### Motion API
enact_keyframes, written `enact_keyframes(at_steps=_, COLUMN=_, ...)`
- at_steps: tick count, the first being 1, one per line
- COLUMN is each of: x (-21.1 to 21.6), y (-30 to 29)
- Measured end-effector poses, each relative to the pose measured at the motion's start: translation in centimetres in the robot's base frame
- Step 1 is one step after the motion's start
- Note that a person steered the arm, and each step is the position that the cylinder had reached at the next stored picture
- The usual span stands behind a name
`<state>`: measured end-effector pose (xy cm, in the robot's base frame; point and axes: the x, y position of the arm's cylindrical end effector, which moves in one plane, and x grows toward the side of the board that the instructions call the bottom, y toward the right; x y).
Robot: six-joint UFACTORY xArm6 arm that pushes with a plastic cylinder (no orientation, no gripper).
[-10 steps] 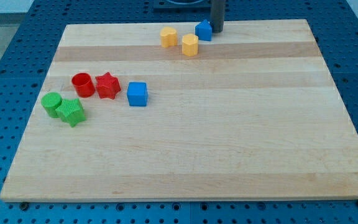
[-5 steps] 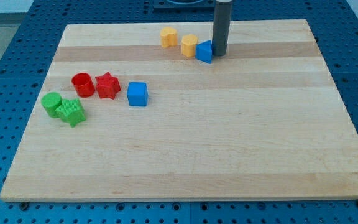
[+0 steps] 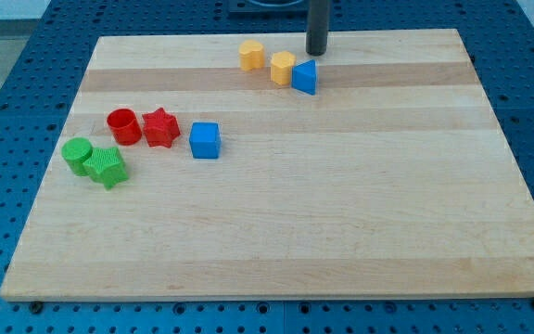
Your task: Move the triangle bottom of the red star
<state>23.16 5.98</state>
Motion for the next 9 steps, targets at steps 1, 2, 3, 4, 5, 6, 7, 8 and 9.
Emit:
enact_keyframes(at_steps=1, x=-0.1, y=0.6)
enact_keyframes(at_steps=2, x=5.5, y=1.7)
enact_keyframes(at_steps=3, x=7.8, y=-0.7)
enact_keyframes(at_steps=4, x=7.3, y=-0.6)
enact_keyframes(at_steps=5, x=6.0, y=-1.3)
enact_keyframes(at_steps=6, x=8.1, y=-6.8)
enact_keyframes(at_steps=7, x=13.3, y=-11.0)
enact_keyframes(at_steps=8, x=14.9, y=-14.4)
enact_keyframes(at_steps=9, x=15.8, y=-15.7)
